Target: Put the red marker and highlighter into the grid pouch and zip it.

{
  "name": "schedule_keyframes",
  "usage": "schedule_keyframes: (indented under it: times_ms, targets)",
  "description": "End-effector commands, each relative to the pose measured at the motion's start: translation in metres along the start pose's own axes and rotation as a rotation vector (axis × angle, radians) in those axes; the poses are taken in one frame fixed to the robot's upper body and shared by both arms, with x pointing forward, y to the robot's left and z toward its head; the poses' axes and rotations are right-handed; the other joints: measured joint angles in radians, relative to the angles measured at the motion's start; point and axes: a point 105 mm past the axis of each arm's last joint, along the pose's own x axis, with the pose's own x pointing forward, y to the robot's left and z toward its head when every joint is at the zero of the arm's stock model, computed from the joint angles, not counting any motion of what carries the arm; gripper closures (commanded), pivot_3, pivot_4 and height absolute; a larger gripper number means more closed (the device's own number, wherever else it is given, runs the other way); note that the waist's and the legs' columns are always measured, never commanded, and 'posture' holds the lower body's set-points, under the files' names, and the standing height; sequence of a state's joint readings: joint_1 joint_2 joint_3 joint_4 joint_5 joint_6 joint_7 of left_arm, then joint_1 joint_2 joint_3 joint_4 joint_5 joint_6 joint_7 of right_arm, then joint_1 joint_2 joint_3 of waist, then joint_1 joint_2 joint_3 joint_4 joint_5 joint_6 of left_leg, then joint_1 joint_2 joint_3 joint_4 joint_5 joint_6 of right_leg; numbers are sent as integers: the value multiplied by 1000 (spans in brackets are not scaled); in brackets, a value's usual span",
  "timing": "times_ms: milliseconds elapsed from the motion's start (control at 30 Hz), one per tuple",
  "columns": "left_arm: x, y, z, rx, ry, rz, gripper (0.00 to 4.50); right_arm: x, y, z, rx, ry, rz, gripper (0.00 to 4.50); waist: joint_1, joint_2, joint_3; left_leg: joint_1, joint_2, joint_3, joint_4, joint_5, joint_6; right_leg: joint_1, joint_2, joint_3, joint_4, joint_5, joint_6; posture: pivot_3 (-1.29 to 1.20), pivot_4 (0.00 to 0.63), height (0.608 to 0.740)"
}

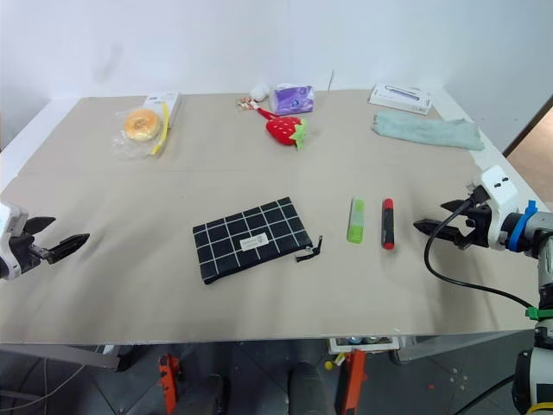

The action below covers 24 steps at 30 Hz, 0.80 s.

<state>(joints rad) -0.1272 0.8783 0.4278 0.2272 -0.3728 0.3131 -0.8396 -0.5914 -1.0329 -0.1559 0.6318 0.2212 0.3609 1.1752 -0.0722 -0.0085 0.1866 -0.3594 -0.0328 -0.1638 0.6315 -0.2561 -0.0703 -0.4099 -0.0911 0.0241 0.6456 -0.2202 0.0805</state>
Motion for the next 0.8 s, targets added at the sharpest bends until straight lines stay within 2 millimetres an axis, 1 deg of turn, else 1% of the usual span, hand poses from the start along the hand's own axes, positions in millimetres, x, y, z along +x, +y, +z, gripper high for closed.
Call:
schedule_keyframes:
  times_ms: [33, 800]
  targets:
    - [-4, 3, 9, 12, -20, 13, 0, -9, -4, 12, -32, -27, -18, 16, 0, 0, 0, 0, 0, 0, 0, 0, 0, 0, 0, 0, 0, 0, 0, 0, 150, 740]
    - [-4, 3, 12, -25, -14, 25, 0, -10, -6, 13, 12, -48, -30, 16, 0, 0, 0, 0, 0, 0, 0, 0, 0, 0, 0, 0, 0, 0, 0, 0, 150, 740]
